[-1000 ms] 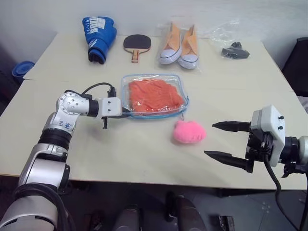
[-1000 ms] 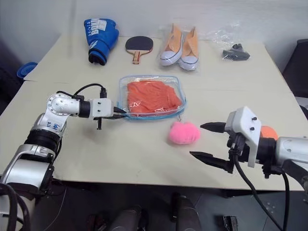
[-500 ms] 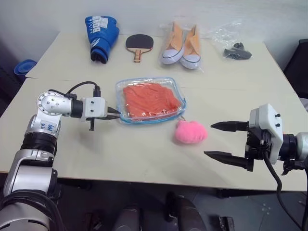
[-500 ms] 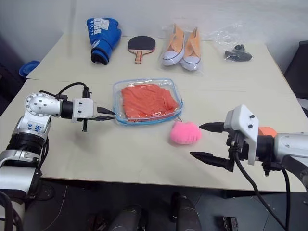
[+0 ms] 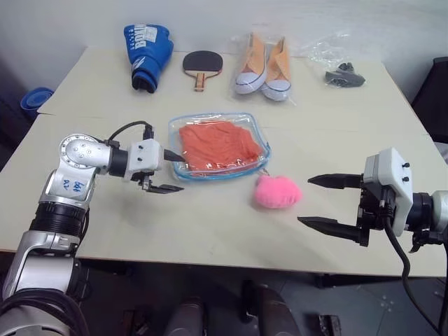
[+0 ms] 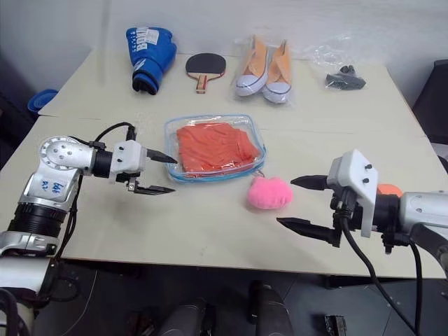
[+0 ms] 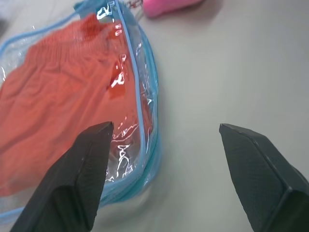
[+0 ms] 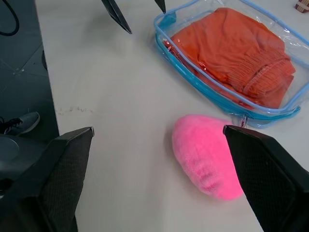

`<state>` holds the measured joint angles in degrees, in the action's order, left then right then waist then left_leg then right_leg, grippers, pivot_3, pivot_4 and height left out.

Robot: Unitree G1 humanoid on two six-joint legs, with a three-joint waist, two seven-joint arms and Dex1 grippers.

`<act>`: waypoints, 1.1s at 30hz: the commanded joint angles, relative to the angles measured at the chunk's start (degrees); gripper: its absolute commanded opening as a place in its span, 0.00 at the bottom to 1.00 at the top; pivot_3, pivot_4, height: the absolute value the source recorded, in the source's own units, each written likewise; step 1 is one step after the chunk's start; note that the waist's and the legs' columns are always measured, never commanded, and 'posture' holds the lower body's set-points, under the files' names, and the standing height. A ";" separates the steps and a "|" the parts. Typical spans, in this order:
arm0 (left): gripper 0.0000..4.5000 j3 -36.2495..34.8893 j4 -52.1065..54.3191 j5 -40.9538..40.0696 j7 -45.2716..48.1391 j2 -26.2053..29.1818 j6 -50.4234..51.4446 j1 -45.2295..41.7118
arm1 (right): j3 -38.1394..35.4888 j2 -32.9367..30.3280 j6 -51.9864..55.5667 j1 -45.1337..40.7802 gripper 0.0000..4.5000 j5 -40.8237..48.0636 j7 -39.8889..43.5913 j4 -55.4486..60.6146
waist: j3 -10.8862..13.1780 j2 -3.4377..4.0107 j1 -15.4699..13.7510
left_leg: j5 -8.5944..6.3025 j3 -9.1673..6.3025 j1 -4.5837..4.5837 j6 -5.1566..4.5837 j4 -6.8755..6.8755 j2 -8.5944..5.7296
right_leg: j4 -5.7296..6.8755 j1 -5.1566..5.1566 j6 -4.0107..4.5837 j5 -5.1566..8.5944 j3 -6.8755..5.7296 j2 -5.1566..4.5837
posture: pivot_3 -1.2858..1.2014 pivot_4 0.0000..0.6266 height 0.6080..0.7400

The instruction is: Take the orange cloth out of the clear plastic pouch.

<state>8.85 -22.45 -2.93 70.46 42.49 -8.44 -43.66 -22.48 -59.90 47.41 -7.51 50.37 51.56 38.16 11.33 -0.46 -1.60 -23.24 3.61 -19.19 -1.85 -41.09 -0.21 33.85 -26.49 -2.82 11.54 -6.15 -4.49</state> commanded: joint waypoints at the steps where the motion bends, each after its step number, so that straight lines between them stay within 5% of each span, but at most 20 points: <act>1: 0.79 1.08 -1.14 4.50 -5.31 -1.34 -2.91 -1.06 | -0.32 -0.47 -0.70 -0.81 1.00 0.65 -0.37 1.17 | 0.00 0.00 -0.01 | 0.00 0.00 -0.01 0.00 0.00 0.00 | 0.00 -0.01 0.00 0.00 0.00 0.00 | 0.52 0.24 1.00; 7: 0.79 2.10 -5.37 9.10 -11.83 -4.08 -5.98 -2.46 | 0.39 0.18 -0.74 -0.57 1.00 0.63 -1.32 1.56 | 0.00 0.00 -0.02 | 0.00 0.02 -0.02 0.00 0.01 0.00 | 0.00 -0.02 -0.01 -0.01 0.00 -0.03 | 0.52 0.24 1.00; 19: 0.01 2.51 -11.13 7.06 -4.98 -1.76 -18.36 -2.14 | 0.50 -0.08 -0.68 -0.56 1.00 1.50 -1.79 1.49 | 0.00 0.00 0.06 | 0.00 0.03 0.00 0.01 0.00 0.02 | 0.00 -0.03 0.00 -0.01 -0.01 -0.05 | 0.52 0.24 1.00; 25: 0.01 3.10 -19.13 6.43 1.61 2.05 -34.39 -2.24 | 0.00 -0.90 -0.60 -0.10 1.00 1.81 -0.14 0.95 | -0.01 0.01 0.20 | -0.01 0.06 0.02 0.02 0.01 0.03 | 0.01 -0.04 0.00 -0.01 0.00 -0.05 | 0.52 0.24 1.00; 33: 0.01 3.38 -30.43 7.50 0.71 -0.98 -37.52 -10.20 | 0.70 -1.13 -1.05 0.35 1.00 0.43 1.49 0.30 | -0.01 0.00 -0.09 | -0.08 0.10 0.00 -0.11 -0.06 -0.02 | 0.02 -0.02 -0.04 -0.04 -0.14 0.00 | 0.52 0.24 1.00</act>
<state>12.72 -52.84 5.92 71.17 42.53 -47.07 -52.92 -20.98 -60.06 47.38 -6.90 51.15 52.97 38.00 11.32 -0.46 -1.69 -23.34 3.73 -19.19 -1.98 -41.15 -0.24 33.86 -26.51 -2.87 11.49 -6.29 -4.50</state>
